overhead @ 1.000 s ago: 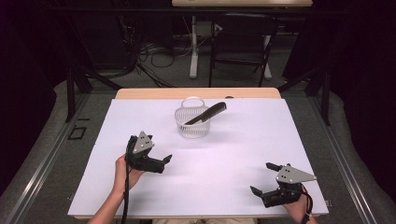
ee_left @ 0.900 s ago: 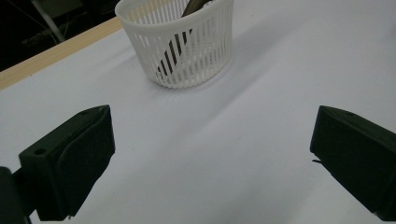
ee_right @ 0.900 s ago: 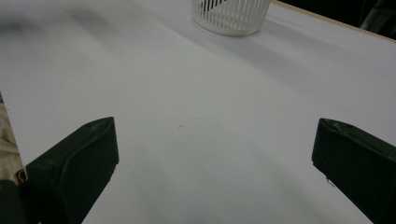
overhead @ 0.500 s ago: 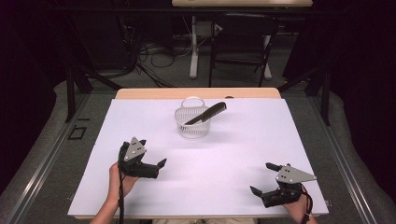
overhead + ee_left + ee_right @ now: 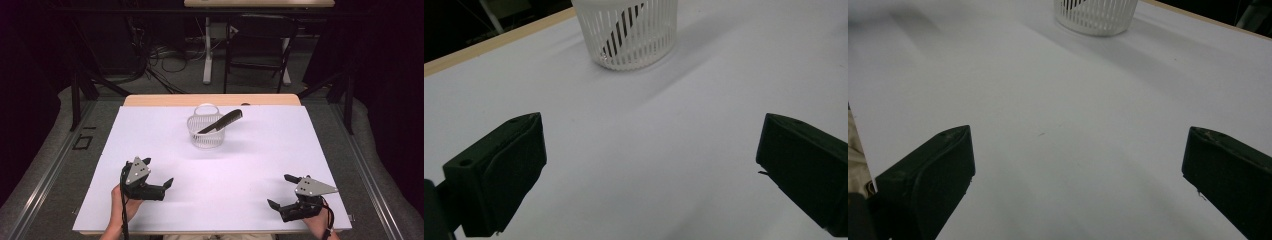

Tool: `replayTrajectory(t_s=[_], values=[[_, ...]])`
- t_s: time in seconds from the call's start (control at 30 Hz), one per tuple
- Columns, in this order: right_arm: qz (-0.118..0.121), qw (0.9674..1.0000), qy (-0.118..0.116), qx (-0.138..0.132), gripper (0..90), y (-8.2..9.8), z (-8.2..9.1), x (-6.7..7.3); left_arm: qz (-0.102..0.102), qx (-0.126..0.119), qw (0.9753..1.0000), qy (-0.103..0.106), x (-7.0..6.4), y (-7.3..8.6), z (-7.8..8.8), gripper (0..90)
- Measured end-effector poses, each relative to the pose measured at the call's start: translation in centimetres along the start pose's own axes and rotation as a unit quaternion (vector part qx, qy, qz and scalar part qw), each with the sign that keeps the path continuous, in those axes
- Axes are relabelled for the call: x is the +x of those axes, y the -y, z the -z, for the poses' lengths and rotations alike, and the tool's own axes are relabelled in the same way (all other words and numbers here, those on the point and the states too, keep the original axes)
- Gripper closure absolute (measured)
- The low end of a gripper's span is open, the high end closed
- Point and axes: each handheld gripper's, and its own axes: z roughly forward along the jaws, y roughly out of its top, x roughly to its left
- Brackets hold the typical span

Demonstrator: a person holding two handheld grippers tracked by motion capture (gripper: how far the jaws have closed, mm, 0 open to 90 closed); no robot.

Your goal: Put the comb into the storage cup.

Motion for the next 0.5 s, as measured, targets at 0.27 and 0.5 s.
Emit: replayTrajectory(t_s=[0.27,0.5], values=[[0.001,1.0000,-0.001,0.002,0.1,0.0,0.0,0.0,0.001,0.008,1.0000,0.001,-0.5,1.0,0.5,0.0],[-0.001,1.0000,0.000,0.003,0.1,0.0,-0.1,-0.1,0.006,0.004,0.9999,-0.007,-0.7,1.8,1.1,0.0]])
